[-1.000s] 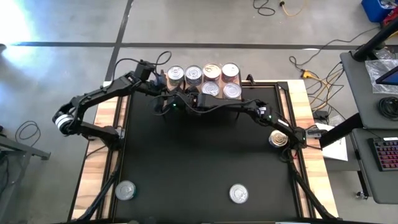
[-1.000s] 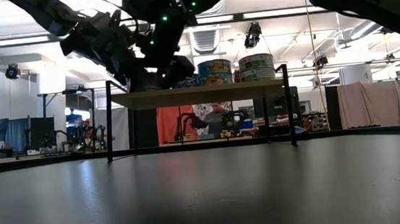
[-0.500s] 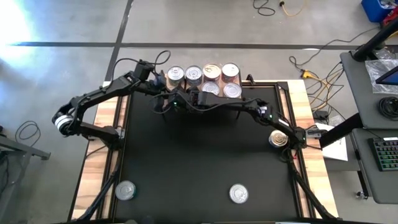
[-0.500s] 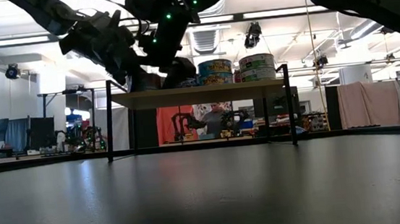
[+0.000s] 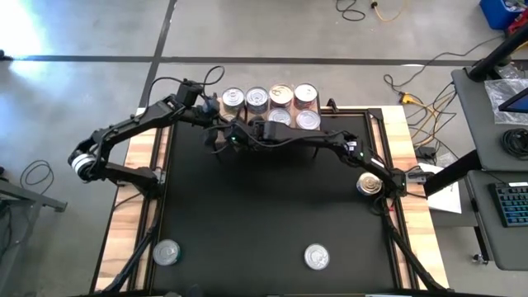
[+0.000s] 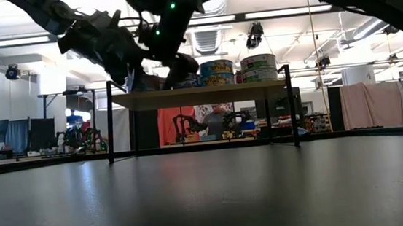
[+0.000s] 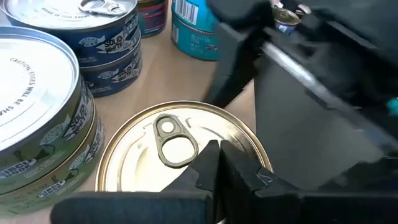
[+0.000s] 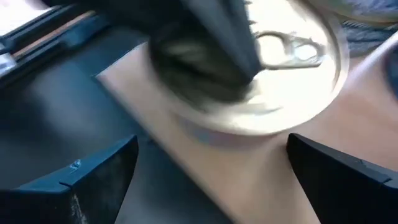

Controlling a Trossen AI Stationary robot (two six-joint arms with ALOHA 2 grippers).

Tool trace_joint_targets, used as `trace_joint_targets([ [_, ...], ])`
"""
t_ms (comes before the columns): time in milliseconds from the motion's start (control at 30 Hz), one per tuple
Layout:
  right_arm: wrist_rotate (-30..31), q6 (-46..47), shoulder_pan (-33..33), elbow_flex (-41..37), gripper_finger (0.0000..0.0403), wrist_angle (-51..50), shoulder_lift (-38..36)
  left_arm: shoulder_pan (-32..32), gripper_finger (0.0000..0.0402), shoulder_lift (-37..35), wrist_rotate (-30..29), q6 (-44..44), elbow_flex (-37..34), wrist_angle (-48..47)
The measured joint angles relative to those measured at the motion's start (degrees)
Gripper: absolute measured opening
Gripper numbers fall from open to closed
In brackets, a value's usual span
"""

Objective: Stack canned seafood by type on shelf
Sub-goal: Put the blue-pink tuna can on the shelf, then stack the blue-pink tuna can on top of the other blue-pink tuna can on the shelf

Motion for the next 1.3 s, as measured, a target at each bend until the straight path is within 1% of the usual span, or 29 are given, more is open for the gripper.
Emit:
trace_joint_targets([
  [267,-3.79,-0.19,0.36,0.09,0.04,-3.89,-3.7,0.02,0.0,-1.97,-0.66,-1.76,-0.21,-0.14],
  [633,-3.44,-0.68,1.28,0.33,0.04,-2.96,-8.49,-0.02,0.0,-4.71,-0.1,-2.68,-0.31,-0.38],
  [800,-3.09,-1.74,1.7,0.33,0.04,-2.49,-9.44,-0.14,0.0,-5.68,2.17,-7.75,-0.27,2.15],
  [933,-2.89,-3.74,2.87,0.33,0.04,-0.17,-9.83,-0.65,0.0002,-7.94,2.86,-8.87,-0.27,2.48],
  [1000,-2.97,-5.81,3.92,0.33,0.04,1.63,-9.97,-1.08,0.0012,-10.36,3.13,-10.78,-0.27,2.14],
  [1133,-3.14,-8.63,6.07,0.33,0.04,3.09,-11.44,-2.56,0.0051,-15.87,7.21,-17.72,-0.16,2.05],
  [1233,-2.8,-10.39,6.82,0.33,0.04,3.02,-13.52,-5.91,0.0091,-19.91,7.8,-20.84,-0.14,1.59],
  [1300,-1.11,-11.43,7.0,0.33,0.04,2.89,-14.89,-8.97,0.0119,-22.24,7.23,-21.72,-0.13,0.55],
])
